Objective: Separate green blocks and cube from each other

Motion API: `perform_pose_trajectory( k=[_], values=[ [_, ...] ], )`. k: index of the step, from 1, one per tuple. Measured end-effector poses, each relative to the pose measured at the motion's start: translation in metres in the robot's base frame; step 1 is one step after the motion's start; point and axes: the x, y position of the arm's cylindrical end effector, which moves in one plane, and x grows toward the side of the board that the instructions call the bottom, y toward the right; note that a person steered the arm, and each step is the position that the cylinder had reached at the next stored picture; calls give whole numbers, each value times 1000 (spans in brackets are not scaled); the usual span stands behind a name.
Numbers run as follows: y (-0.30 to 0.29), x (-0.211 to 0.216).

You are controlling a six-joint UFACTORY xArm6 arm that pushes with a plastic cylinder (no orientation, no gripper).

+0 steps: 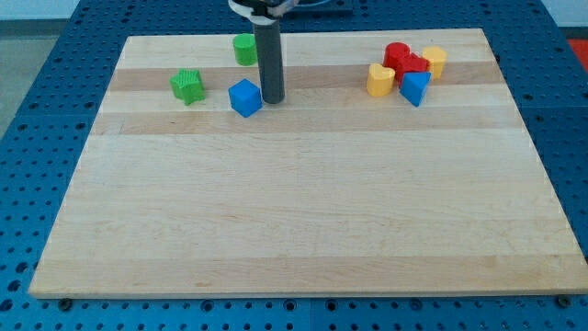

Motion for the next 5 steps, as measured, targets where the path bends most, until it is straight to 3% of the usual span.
perform_pose_trajectory(
  k=[1,2,4,5],
  values=[
    [11,-72],
    [-9,-69],
    [-69,27],
    [-85,36]
  ],
)
